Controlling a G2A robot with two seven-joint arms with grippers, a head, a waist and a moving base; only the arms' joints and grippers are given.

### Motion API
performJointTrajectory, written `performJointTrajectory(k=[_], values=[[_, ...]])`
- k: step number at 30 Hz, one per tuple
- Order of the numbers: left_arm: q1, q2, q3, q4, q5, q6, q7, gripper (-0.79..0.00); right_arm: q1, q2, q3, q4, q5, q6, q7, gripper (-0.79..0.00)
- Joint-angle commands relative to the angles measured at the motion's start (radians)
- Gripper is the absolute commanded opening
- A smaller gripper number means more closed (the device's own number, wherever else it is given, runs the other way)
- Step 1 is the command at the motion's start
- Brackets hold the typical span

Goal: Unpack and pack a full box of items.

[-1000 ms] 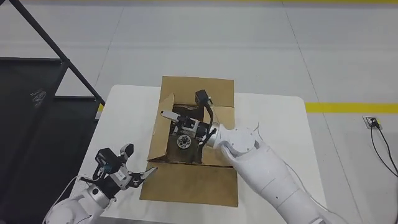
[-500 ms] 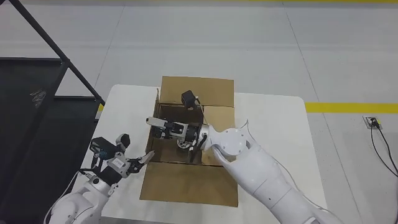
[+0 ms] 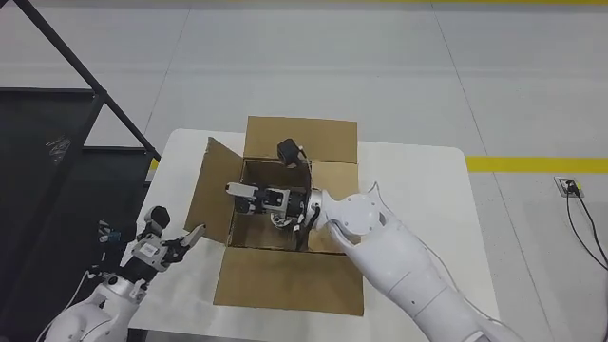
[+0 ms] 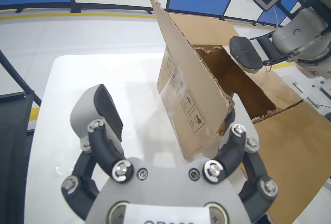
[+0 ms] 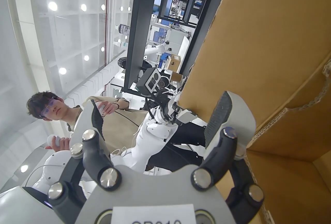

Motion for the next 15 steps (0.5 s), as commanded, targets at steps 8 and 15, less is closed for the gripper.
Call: performJointTrajectory(k=[8, 15], values=[[-0.005, 0.007, -0.056, 0.078, -0.046, -0.02, -0.043, 0.0, -0.066, 0.041, 0.098, -0.085, -0.058, -0.002, 0.029, 0.0], [-0.029, 0.01, -0.046, 0.146, -0.02, -0.027, -0.077, 0.0, -0.182, 0.09, 0.218, -0.268, -0.123, 0.001, 0.043, 0.0]])
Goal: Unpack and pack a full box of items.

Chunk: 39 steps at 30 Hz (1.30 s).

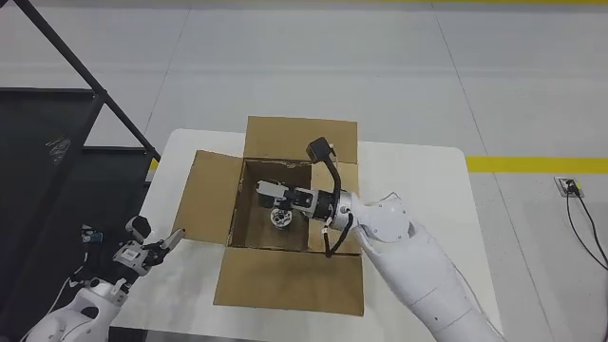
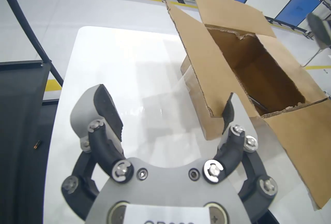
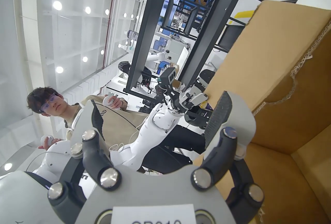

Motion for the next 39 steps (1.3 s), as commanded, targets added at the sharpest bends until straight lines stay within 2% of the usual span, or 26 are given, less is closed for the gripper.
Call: performJointTrajectory(k=[1, 9, 13, 22, 29, 34, 39], values=[[-0.008, 0.0, 0.008, 0.017, 0.009, 0.001, -0.005, 0.0, -0.034, 0.012, 0.035, -0.054, -0.015, 0.004, 0.003, 0.0], [-0.025, 0.001, 0.031, 0.046, 0.049, 0.005, -0.011, 0.0, -0.147, 0.05, 0.144, -0.208, -0.043, 0.032, 0.017, 0.0], [-0.019, 0.001, 0.024, 0.015, 0.059, 0.017, 0.009, 0.0, -0.177, 0.061, 0.176, -0.242, -0.044, 0.038, 0.017, 0.0], [0.056, 0.002, -0.062, -0.187, 0.063, 0.063, 0.081, 0.0, -0.23, 0.08, 0.234, -0.295, -0.051, 0.026, 0.011, 0.0], [0.109, 0.002, -0.114, -0.377, 0.016, 0.036, 0.089, 0.0, -0.284, 0.1, 0.299, -0.344, -0.055, 0.012, 0.023, 0.0], [0.09, 0.004, -0.065, -0.469, -0.03, -0.005, 0.013, 0.0, -0.332, 0.118, 0.359, -0.385, -0.064, -0.013, 0.051, 0.0], [-0.021, 0.005, 0.088, -0.46, -0.089, -0.015, -0.114, 0.0, -0.393, 0.138, 0.435, -0.429, -0.066, -0.052, 0.075, 0.0]])
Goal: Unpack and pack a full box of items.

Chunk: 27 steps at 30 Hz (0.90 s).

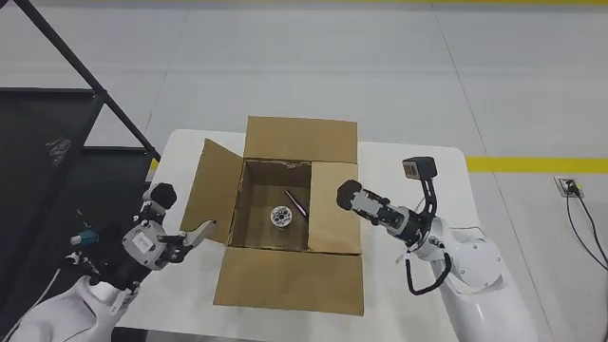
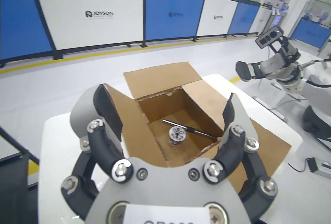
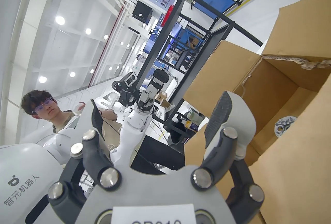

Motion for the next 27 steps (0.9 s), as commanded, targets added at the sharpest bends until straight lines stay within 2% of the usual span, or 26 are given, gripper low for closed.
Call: performJointTrajectory(k=[1, 7, 17, 20, 23, 27], values=[[-0.063, -0.001, 0.079, 0.024, -0.038, -0.002, -0.053, 0.0, -0.027, 0.007, 0.034, -0.014, 0.004, -0.012, -0.003, 0.0], [-0.251, -0.015, 0.298, 0.137, -0.187, 0.015, -0.194, 0.0, -0.1, 0.021, 0.11, -0.049, -0.007, -0.031, -0.048, 0.0], [-0.251, -0.015, 0.298, 0.137, -0.187, 0.015, -0.194, 0.0, -0.1, 0.021, 0.11, -0.049, -0.007, -0.031, -0.048, 0.0], [-0.243, -0.017, 0.303, 0.15, -0.245, 0.043, -0.19, 0.0, -0.109, 0.022, 0.108, -0.061, -0.008, -0.027, -0.064, 0.0], [-0.291, -0.02, 0.344, 0.189, -0.356, 0.101, -0.292, 0.0, -0.121, 0.027, 0.118, -0.072, -0.011, -0.035, -0.061, 0.0], [-0.401, -0.032, 0.438, 0.268, -0.488, 0.199, -0.426, 0.0, -0.148, 0.039, 0.159, -0.082, 0.0, -0.062, -0.045, 0.0]])
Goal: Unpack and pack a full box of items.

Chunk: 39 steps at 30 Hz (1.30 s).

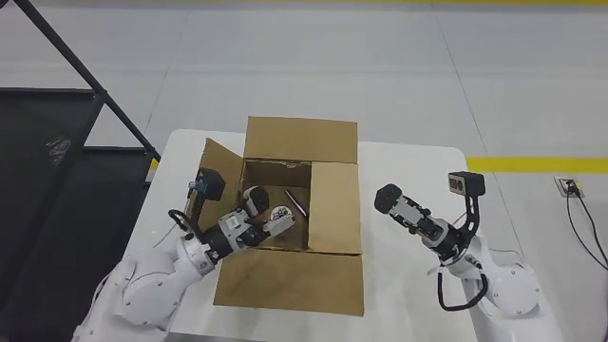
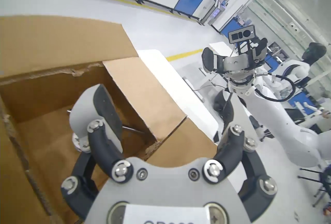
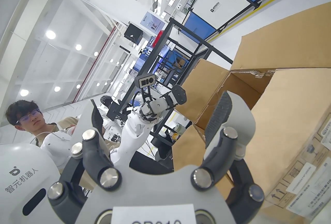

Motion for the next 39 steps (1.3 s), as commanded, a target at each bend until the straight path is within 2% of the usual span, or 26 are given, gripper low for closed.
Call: performJointTrajectory(k=[1, 7, 11, 15, 21, 28, 39], values=[[-0.065, -0.007, 0.055, 0.052, -0.062, 0.057, -0.074, 0.0, -0.017, 0.006, 0.025, -0.005, 0.011, -0.012, 0.007, 0.0], [-0.232, -0.036, 0.199, 0.203, -0.144, 0.245, -0.224, 0.0, -0.083, 0.025, 0.115, -0.005, 0.052, -0.033, 0.027, 0.0], [-0.312, -0.053, 0.255, 0.303, -0.195, 0.316, -0.275, 0.0, -0.109, 0.035, 0.157, 0.003, 0.084, -0.041, 0.041, 0.0], [-0.37, -0.071, 0.31, 0.389, -0.222, 0.334, -0.291, 0.0, -0.12, 0.044, 0.183, 0.01, 0.113, -0.047, 0.056, 0.0], [-0.421, -0.101, 0.371, 0.478, -0.291, 0.284, -0.251, 0.0, -0.12, 0.055, 0.198, 0.022, 0.136, -0.048, 0.067, 0.0], [-0.441, -0.116, 0.392, 0.487, -0.3, 0.23, -0.207, 0.0, -0.117, 0.066, 0.205, 0.037, 0.16, -0.052, 0.075, 0.0], [-0.415, -0.118, 0.368, 0.363, -0.278, 0.218, -0.132, 0.0, -0.079, 0.083, 0.195, 0.085, 0.2, -0.061, 0.102, 0.0]])
